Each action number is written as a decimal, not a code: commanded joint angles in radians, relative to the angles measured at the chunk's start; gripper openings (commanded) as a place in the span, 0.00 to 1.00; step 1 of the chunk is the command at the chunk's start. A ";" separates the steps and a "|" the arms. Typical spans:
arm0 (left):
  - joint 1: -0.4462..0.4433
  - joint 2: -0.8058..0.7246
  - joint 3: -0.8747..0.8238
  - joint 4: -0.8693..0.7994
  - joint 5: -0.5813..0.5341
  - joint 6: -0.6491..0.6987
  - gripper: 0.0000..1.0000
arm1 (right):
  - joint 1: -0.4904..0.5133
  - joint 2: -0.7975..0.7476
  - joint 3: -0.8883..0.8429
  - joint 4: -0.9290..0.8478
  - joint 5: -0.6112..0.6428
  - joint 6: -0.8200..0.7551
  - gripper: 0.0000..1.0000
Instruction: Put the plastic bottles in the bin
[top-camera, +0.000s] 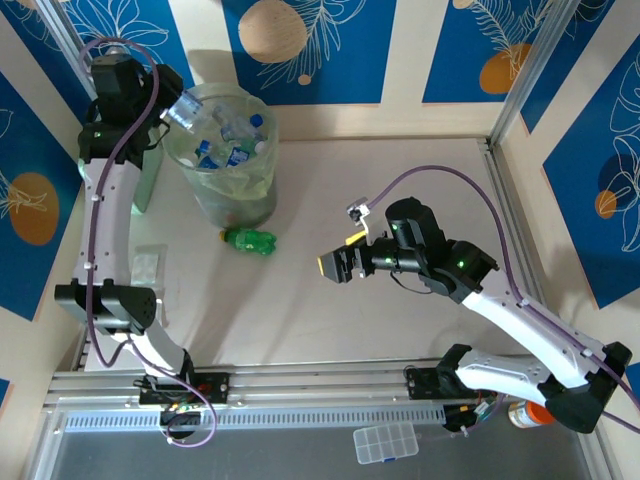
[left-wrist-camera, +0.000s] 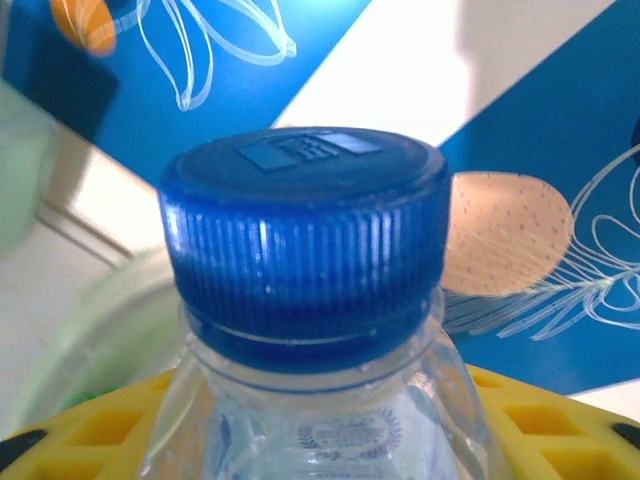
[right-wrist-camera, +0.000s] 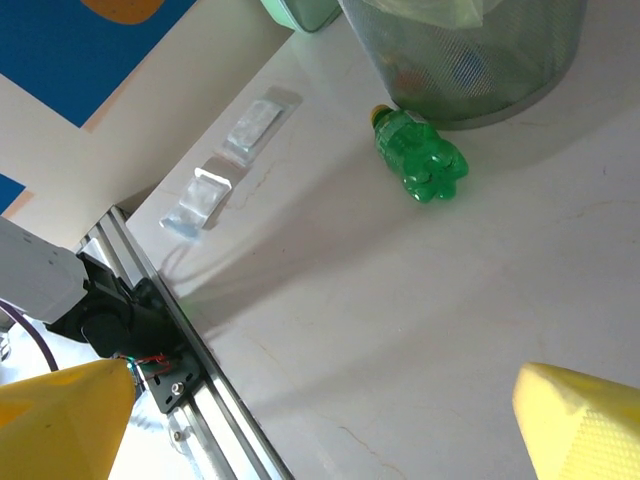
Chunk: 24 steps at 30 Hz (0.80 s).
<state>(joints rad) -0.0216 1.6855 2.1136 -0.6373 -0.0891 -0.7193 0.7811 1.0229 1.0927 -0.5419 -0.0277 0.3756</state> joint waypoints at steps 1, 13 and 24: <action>0.006 0.058 0.094 -0.086 -0.118 0.154 0.32 | -0.009 -0.009 -0.016 0.003 -0.027 0.017 0.98; 0.003 0.278 0.321 -0.259 -0.056 0.255 0.35 | -0.014 0.029 0.006 0.006 -0.026 0.024 0.98; -0.030 0.326 0.316 -0.319 -0.071 0.389 0.38 | -0.013 0.057 0.010 0.016 -0.026 0.035 0.98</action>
<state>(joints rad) -0.0376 1.9934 2.3966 -0.9306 -0.1844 -0.4007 0.7715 1.0706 1.0843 -0.5377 -0.0345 0.3985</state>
